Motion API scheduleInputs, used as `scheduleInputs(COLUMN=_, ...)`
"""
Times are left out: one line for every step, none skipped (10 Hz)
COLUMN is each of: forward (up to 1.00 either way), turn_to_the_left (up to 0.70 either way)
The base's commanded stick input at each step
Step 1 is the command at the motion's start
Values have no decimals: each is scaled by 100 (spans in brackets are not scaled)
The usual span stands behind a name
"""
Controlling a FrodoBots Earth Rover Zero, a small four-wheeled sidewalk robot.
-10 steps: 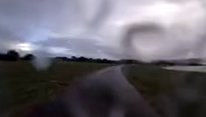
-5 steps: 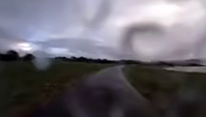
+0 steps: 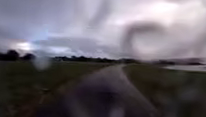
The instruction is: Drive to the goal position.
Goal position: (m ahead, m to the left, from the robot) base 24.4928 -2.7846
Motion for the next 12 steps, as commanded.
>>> scheduleInputs(forward=70, turn_to_the_left=0)
scheduleInputs(forward=70, turn_to_the_left=0)
scheduleInputs(forward=70, turn_to_the_left=0)
scheduleInputs(forward=70, turn_to_the_left=0)
scheduleInputs(forward=70, turn_to_the_left=0)
scheduleInputs(forward=70, turn_to_the_left=0)
scheduleInputs(forward=70, turn_to_the_left=0)
scheduleInputs(forward=70, turn_to_the_left=0)
scheduleInputs(forward=70, turn_to_the_left=0)
scheduleInputs(forward=70, turn_to_the_left=0)
scheduleInputs(forward=70, turn_to_the_left=0)
scheduleInputs(forward=70, turn_to_the_left=0)
